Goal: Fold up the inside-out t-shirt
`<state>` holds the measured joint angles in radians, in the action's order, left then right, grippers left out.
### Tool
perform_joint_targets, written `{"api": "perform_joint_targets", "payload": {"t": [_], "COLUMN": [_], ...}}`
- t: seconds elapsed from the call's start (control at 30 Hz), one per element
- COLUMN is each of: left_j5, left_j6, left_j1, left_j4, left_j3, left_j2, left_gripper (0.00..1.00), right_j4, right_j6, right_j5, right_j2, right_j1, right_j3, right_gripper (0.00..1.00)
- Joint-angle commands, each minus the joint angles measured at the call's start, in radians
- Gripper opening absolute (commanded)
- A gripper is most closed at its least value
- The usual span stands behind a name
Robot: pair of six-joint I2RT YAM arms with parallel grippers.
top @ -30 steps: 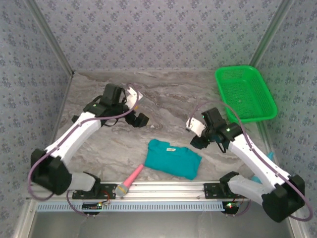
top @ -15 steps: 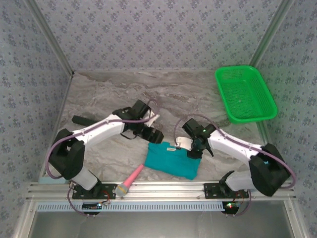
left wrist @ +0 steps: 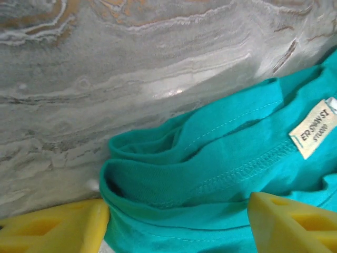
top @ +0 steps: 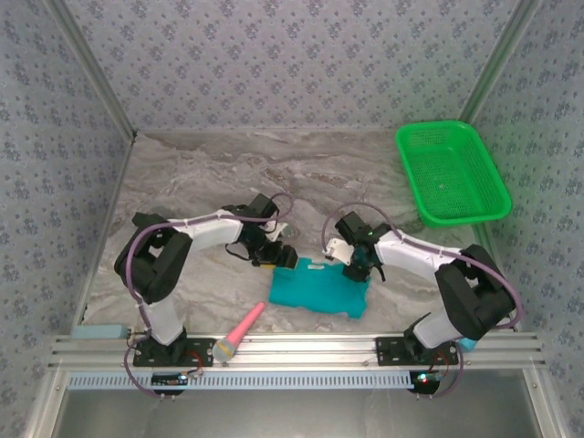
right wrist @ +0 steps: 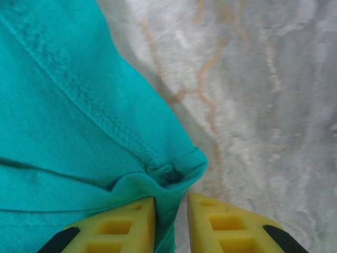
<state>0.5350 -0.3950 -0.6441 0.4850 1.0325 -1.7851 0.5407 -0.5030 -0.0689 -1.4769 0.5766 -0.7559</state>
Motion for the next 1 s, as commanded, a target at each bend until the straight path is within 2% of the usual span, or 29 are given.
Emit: {"api": "perform_joint_targets", "payload": {"t": [0.0,0.07,0.13,0.17,0.23,0.3,0.37,0.4,0.43,0.5,0.57,0.63,0.7,0.83,0.97], "left_j5": [-0.104,-0.125,-0.151,-0.165,-0.193,-0.210,-0.226,-0.249,-0.277,-0.380,-0.517,-0.657,-0.742,-0.738,-0.741], "left_j6": [-0.012,-0.030,-0.044,-0.047,-0.039,-0.037,-0.041,-0.048,-0.054,-0.067,-0.073,-0.093,-0.101,-0.100,-0.109], "left_j1": [0.054,0.083,0.110,0.119,0.118,0.112,0.101,0.095,0.093,0.093,0.093,0.099,0.110,0.133,0.138], "left_j4": [-0.073,-0.079,-0.102,-0.114,-0.120,-0.123,-0.129,-0.134,-0.138,-0.129,-0.107,-0.087,-0.087,-0.131,-0.111], "left_j3": [-0.015,-0.026,-0.048,-0.056,-0.061,-0.064,-0.077,-0.091,-0.105,-0.135,-0.157,-0.185,-0.214,-0.263,-0.271], "left_j2": [-0.003,0.051,0.134,0.181,0.260,0.327,0.376,0.405,0.426,0.478,0.522,0.567,0.614,0.674,0.675], "left_gripper": [0.73,0.75,0.78,0.79,0.80,0.81,0.81,0.82,0.82,0.82,0.84,0.90,0.92,0.94,0.95], "right_j4": [-0.055,-0.093,-0.182,-0.211,-0.211,-0.116,0.115,0.219,0.255,0.290,0.298,0.311,0.291,0.205,0.037], "right_j6": [0.028,0.059,0.142,0.202,0.337,0.611,0.988,1.148,1.202,1.309,1.404,1.478,1.507,1.514,1.488], "right_j5": [-0.076,-0.102,-0.143,-0.146,-0.150,-0.202,-0.255,-0.219,-0.147,-0.070,-0.058,-0.097,-0.145,-0.178,-0.133], "right_j2": [-0.022,0.015,0.086,0.124,0.208,0.283,0.324,0.331,0.334,0.351,0.356,0.344,0.307,0.196,0.072], "right_j1": [-0.037,-0.051,-0.055,-0.063,-0.074,-0.070,-0.070,-0.068,-0.054,0.047,0.173,0.301,0.397,0.459,0.430], "right_j3": [0.006,-0.002,0.008,0.008,-0.006,-0.050,-0.119,-0.144,-0.145,-0.115,-0.089,-0.077,-0.065,-0.049,-0.032], "right_gripper": [0.31,0.36,0.45,0.52,0.55,0.54,0.48,0.47,0.47,0.49,0.51,0.55,0.58,0.62,0.60]}}
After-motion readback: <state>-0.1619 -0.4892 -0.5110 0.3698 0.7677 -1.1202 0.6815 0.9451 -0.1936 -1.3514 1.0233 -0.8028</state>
